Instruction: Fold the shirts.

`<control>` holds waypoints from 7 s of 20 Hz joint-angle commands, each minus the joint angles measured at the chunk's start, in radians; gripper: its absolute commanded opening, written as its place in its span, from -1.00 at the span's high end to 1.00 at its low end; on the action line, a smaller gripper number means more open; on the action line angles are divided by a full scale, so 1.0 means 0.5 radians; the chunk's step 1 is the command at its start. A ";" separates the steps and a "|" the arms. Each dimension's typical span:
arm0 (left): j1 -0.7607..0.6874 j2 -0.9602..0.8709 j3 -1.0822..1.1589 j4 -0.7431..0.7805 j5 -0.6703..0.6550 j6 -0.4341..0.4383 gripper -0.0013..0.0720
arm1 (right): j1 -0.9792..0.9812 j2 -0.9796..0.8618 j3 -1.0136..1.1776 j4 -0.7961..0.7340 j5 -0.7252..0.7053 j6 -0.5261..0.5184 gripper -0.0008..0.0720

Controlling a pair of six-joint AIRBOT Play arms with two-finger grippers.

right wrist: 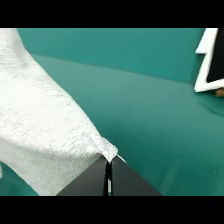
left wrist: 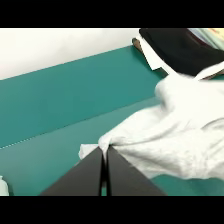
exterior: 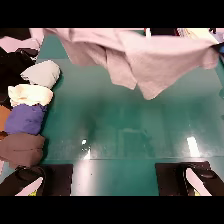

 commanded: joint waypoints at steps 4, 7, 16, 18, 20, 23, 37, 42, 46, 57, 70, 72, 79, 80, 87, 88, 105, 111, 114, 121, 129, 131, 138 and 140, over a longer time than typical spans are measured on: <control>-0.001 0.005 -0.727 0.031 -0.240 -0.042 0.90 | 0.010 0.232 -0.507 -0.008 0.161 0.047 0.95; -0.001 -0.071 -1.337 0.028 -0.058 -0.147 0.90 | 0.112 0.330 -1.055 -0.007 0.117 0.050 0.95; -0.001 -0.099 -1.482 -0.236 0.055 -0.203 -0.29 | 0.267 0.177 -1.518 0.000 0.057 0.050 0.94; -0.001 -0.145 -1.386 -0.476 0.283 -0.129 -0.28 | 0.267 0.089 -1.455 -0.002 0.056 0.050 0.94; -0.008 -0.323 -1.292 -0.726 0.381 -0.022 -0.28 | 0.267 0.003 -1.400 -0.001 0.060 0.050 0.94; -0.076 -0.740 -1.104 -1.099 0.422 0.284 -0.28 | 0.267 -0.078 -1.364 0.001 0.054 0.049 0.94; -0.261 -1.566 -0.560 -1.073 0.064 0.347 0.90 | 0.265 0.128 -1.359 -0.001 -0.094 0.050 0.95; 0.083 -1.097 -0.232 -0.980 -0.081 0.349 0.90 | 0.262 0.167 -0.922 -0.008 -0.097 0.007 0.94; 0.247 -0.471 0.000 -0.735 -0.179 0.420 0.90 | 0.262 0.074 -0.317 -0.043 0.021 -0.013 0.94; 0.247 0.462 0.019 -0.681 -0.371 0.491 0.90 | 0.261 -0.086 0.652 -0.472 0.472 0.105 0.95; 0.247 -0.682 -1.067 -0.679 0.053 0.584 0.89 | 0.256 -1.097 -0.372 -0.457 0.056 0.192 0.80; 0.282 -0.793 -0.938 -0.670 0.140 0.436 -0.33 | 0.254 -1.250 -0.214 -0.455 0.042 0.240 -0.24; 0.967 -0.758 -0.862 -0.688 -0.449 0.285 -0.47 | 0.255 -1.138 -0.208 -0.452 0.243 0.202 -0.20; 1.024 -0.758 -0.975 -0.689 -0.460 0.311 -0.47 | 0.255 -1.080 -0.297 -0.453 0.236 0.182 -0.20; 1.029 -0.784 -1.584 -0.956 -0.111 0.563 -0.47 | 0.255 -0.841 -0.654 -0.452 0.172 0.175 -0.01; 1.014 -0.784 -1.609 -1.035 -0.079 0.610 -0.47 | 0.255 -0.841 -0.653 -0.451 0.179 0.175 0.00; 0.768 -0.575 -1.355 -0.945 -0.300 0.595 0.90 | -0.208 -0.570 -1.473 -0.258 0.326 0.175 -0.37; 0.768 -0.567 -1.361 -0.954 -0.295 0.594 0.90 | 0.032 -0.515 -2.098 0.040 -0.001 0.174 -0.39; 0.768 -0.566 -1.361 -0.961 -0.308 0.591 0.90 | 0.323 -0.514 -2.134 0.174 -0.287 0.195 -0.22; 0.768 -0.439 -1.279 -1.006 -0.369 0.503 0.90 | 0.595 -0.440 -1.755 0.153 -0.419 0.163 0.94; 0.768 0.293 -0.021 -1.003 -0.215 0.378 0.90 | -0.022 0.098 -0.188 -0.020 -0.159 0.156 0.95; 0.768 0.376 0.325 -0.993 -0.142 0.377 0.90 | -0.252 0.134 0.184 -0.018 -0.072 0.138 0.95; 0.768 0.381 0.887 -0.772 -0.093 0.146 0.91 | -0.610 -0.092 1.074 0.018 0.317 0.128 0.95; 0.768 0.271 0.880 -0.620 -0.346 0.063 0.91 | -0.603 -0.212 1.150 0.017 0.443 0.181 0.95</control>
